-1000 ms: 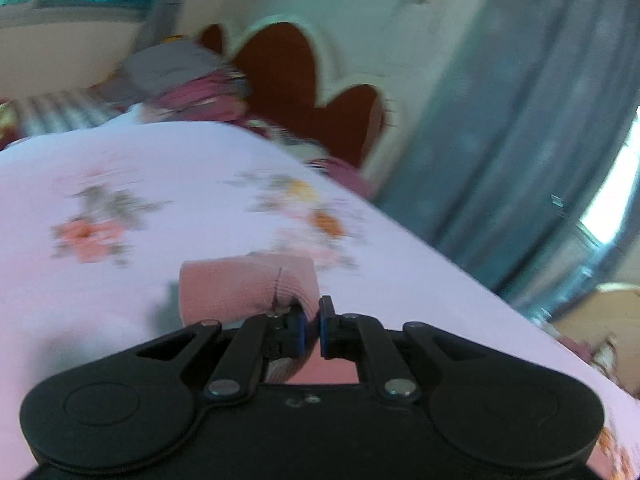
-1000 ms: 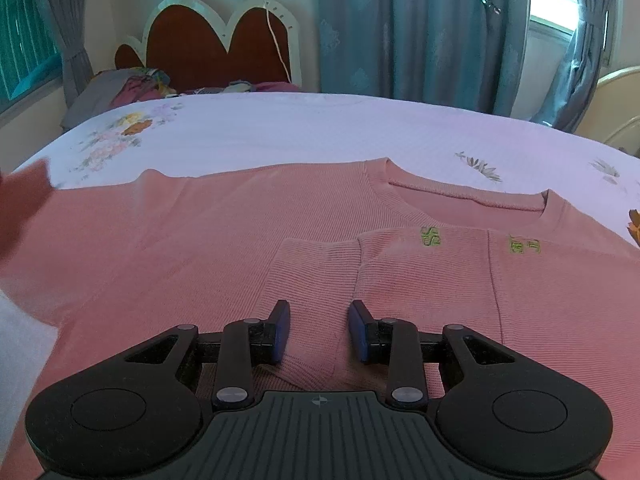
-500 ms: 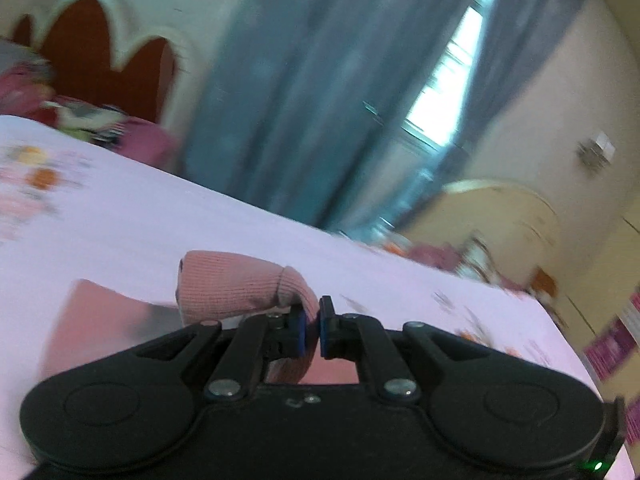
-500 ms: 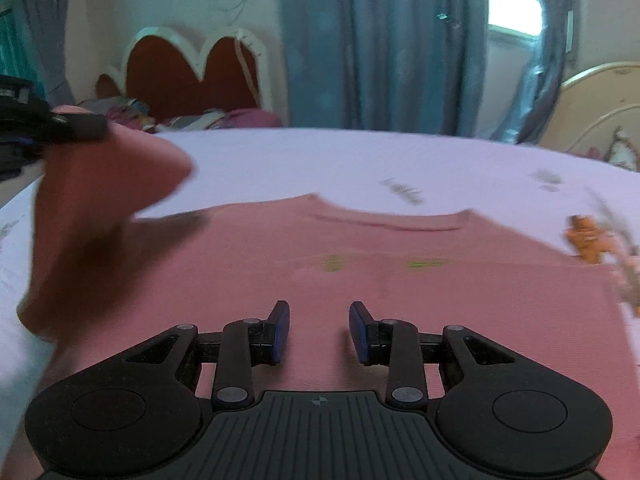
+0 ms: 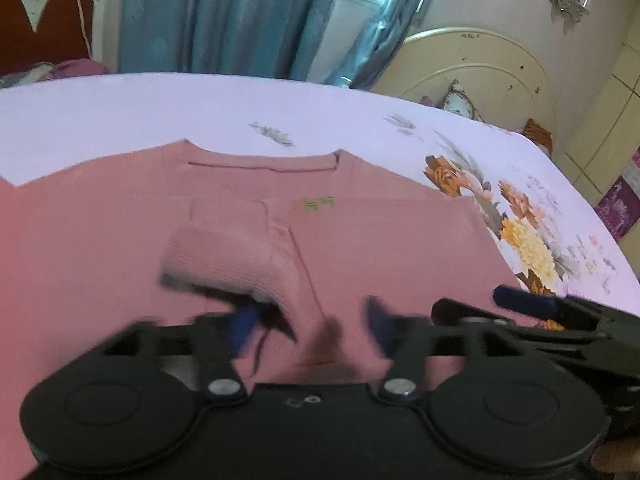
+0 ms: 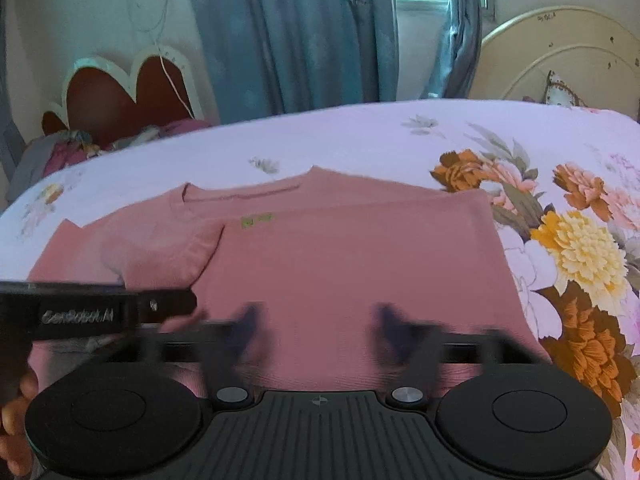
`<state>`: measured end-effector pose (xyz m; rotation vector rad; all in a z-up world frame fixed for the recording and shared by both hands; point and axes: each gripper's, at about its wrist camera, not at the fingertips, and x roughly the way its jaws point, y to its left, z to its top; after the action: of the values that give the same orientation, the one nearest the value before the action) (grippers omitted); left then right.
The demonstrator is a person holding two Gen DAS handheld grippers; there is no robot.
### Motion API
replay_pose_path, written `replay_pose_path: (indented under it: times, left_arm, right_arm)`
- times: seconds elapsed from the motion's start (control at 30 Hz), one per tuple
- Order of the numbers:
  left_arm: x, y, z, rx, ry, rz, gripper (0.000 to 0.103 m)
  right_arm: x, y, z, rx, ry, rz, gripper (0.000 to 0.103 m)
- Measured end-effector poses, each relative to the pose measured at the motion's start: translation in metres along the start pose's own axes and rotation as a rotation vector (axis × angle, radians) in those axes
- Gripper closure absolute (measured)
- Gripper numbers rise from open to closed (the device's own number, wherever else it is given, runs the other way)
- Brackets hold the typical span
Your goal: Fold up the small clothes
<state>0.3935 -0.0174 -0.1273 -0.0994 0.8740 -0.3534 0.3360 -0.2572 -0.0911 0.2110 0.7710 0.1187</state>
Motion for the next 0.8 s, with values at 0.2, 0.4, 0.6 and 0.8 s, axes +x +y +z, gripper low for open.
replay_pose_path:
  times: [0.2, 0.4, 0.6, 0.8]
  left_arm:
    - [-0.043, 0.025, -0.005, -0.022, -0.085, 0.100, 0.028]
    - [-0.072, 0.086, -0.024, -0.055, -0.099, 0.344, 0.028]
    - [-0.086, 0.126, -0.050, -0.118, -0.087, 0.511, 0.030]
    - [-0.077, 0.140, -0.058, -0.072, -0.072, 0.527, 0.041]
  right_arm:
    - [0.002, 0.032, 0.007, -0.088, -0.025, 0.082, 0.024]
    - [0.022, 0.086, 0.001, -0.238, -0.018, 0.140, 0.025]
    - [0.063, 0.134, -0.009, -0.391, 0.016, 0.117, 0.025]
    - [0.088, 0.141, -0.003, -0.359, 0.035, 0.095, 0.059]
